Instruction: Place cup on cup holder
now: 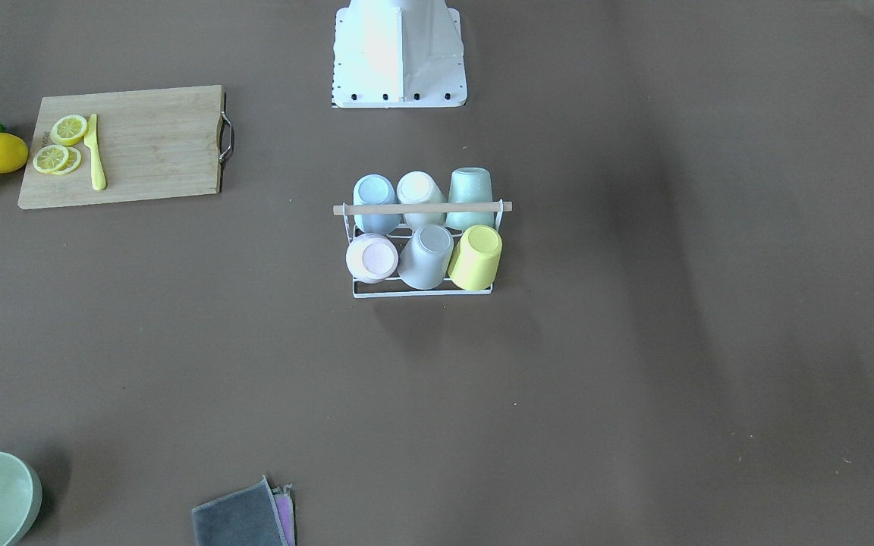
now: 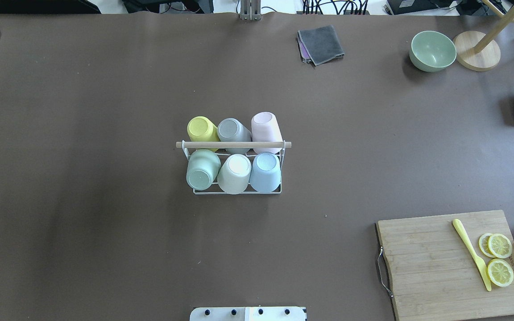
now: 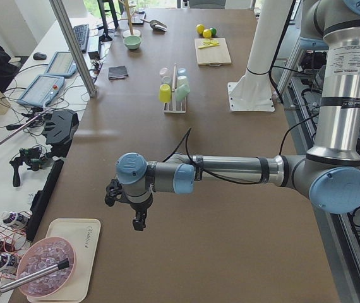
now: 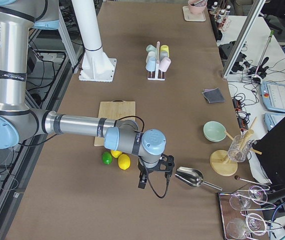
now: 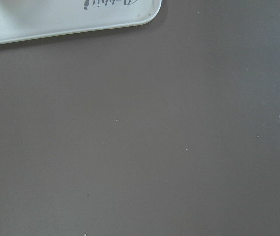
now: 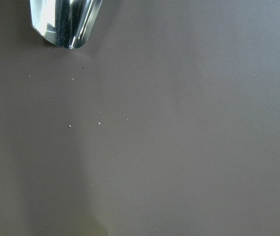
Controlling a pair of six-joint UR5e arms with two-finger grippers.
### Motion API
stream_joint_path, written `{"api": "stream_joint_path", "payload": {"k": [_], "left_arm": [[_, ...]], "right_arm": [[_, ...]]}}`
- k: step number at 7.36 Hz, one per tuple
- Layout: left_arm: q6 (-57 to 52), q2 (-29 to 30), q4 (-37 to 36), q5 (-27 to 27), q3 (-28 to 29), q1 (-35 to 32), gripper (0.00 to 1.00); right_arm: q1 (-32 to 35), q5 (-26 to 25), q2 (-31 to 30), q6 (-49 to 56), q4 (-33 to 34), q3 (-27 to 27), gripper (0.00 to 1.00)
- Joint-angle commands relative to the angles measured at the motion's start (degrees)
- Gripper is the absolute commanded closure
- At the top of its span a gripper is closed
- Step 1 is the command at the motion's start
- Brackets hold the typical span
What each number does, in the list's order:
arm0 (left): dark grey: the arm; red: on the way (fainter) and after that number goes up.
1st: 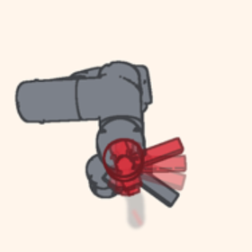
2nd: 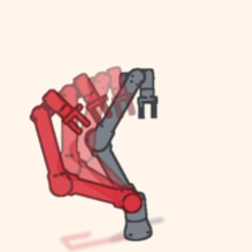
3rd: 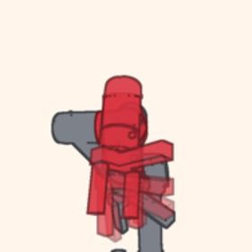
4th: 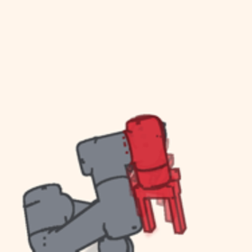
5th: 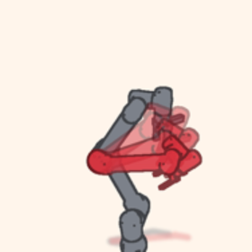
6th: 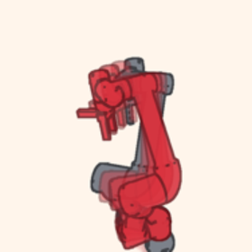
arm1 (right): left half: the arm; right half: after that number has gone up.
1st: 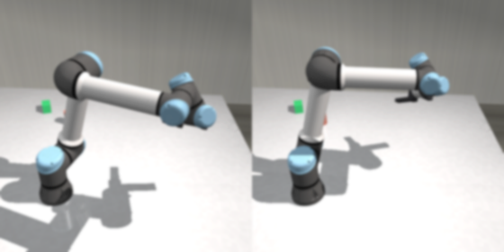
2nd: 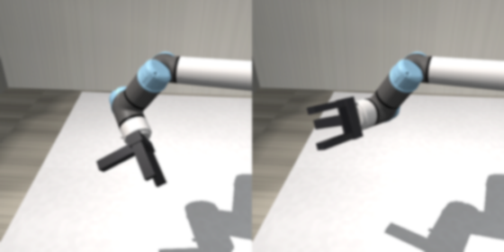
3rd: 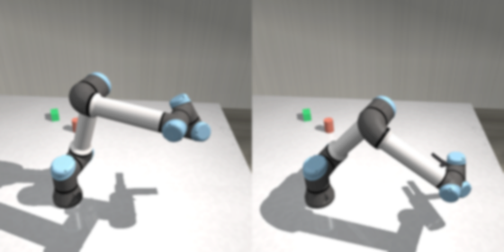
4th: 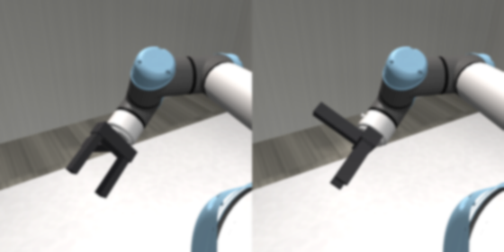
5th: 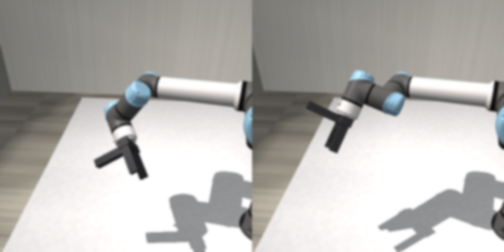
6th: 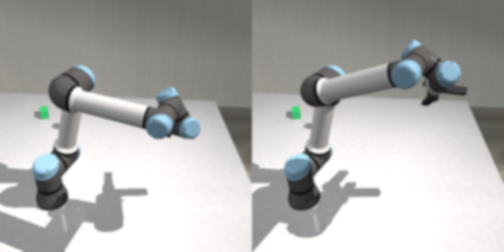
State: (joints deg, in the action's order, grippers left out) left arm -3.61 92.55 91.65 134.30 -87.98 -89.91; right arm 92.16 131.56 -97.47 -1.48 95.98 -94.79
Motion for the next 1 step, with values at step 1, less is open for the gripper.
{"api": "stream_joint_path", "payload": {"k": [1], "left_arm": [[0.00, -0.09, -0.06, 0.00, 0.00, 0.00, 0.02]], "right_arm": [[0.04, 0.02, 0.00, -0.01, -0.01, -0.04, 0.00]]}}
